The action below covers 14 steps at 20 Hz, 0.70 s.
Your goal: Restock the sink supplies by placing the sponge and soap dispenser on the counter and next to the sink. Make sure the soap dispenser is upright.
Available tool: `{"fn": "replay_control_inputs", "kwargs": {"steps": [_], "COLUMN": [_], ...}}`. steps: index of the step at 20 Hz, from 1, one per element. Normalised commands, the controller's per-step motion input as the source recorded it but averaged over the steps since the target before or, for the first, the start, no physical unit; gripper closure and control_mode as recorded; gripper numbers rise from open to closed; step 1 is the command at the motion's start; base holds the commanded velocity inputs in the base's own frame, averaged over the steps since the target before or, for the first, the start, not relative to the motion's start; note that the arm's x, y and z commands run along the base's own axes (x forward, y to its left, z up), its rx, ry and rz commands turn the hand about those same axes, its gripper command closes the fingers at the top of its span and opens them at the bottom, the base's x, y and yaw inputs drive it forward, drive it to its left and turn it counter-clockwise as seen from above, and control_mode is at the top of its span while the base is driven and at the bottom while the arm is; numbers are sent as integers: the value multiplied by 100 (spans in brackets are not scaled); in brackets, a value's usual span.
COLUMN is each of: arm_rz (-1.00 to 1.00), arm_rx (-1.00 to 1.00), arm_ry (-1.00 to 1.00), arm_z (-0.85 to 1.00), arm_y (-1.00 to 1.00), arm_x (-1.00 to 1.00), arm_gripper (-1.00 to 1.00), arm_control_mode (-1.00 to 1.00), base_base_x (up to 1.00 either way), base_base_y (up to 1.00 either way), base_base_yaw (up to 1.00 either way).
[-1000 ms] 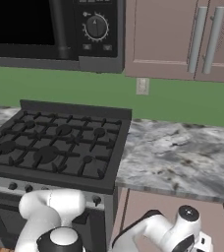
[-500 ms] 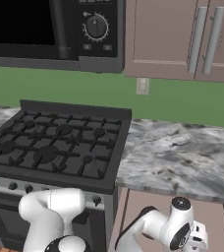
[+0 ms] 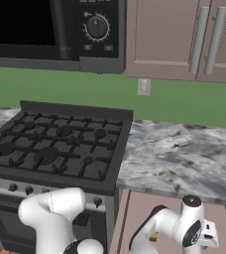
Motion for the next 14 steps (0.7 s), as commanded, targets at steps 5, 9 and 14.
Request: {"fn": "replay_control_inputs", "kwargs": {"steps": [5, 9, 14], "arm_rz": [1, 0, 2], "arm_rx": [0, 1, 7], "arm_ry": [0, 0, 0], "arm_z": [-40, -44, -29], "arm_y": [-18, 0, 0], "arm_x": [0, -2, -23], "arm_gripper": [-100, -100, -100], "arm_control_mode": [-100, -100, -100], "base_base_x": [0, 0, 0], "base_base_y": [0, 0, 0], "base_base_yaw": [0, 0, 0]}}
